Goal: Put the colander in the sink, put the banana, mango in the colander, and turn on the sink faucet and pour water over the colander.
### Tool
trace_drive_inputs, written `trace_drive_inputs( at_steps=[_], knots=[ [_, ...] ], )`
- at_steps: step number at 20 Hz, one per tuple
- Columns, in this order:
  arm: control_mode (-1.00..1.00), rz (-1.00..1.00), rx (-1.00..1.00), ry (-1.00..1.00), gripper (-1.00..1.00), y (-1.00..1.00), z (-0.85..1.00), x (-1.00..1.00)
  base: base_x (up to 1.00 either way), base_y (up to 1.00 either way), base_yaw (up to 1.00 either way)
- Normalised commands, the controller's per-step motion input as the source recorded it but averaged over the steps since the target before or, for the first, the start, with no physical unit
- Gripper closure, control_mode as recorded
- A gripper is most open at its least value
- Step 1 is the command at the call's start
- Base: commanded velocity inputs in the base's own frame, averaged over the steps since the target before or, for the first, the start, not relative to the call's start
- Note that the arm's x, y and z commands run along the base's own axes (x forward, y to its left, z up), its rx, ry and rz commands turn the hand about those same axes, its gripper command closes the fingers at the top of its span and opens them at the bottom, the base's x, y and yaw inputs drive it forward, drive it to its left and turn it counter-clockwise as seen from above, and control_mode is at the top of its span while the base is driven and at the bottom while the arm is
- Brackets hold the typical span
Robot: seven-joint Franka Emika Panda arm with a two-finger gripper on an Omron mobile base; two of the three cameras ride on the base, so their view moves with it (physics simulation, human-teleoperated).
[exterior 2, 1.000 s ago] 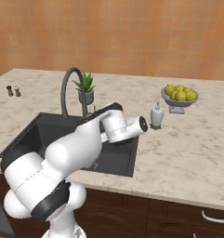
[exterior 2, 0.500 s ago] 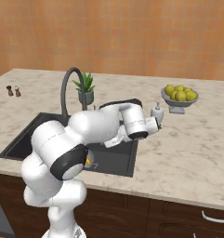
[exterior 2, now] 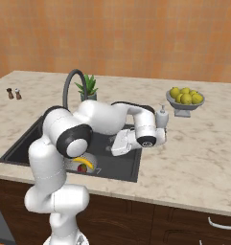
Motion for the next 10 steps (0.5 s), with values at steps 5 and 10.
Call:
trace_drive_inputs(
  at_steps=[5,10],
  knots=[
    [-1.00,-0.11,0.00,-0.11,-1.00,0.00,0.06,0.15,0.00,0.00,0.00],
    [-1.00,-0.11,-0.01,-0.01,-1.00,0.00,0.03,0.59,0.00,0.00,0.00]
  ],
)
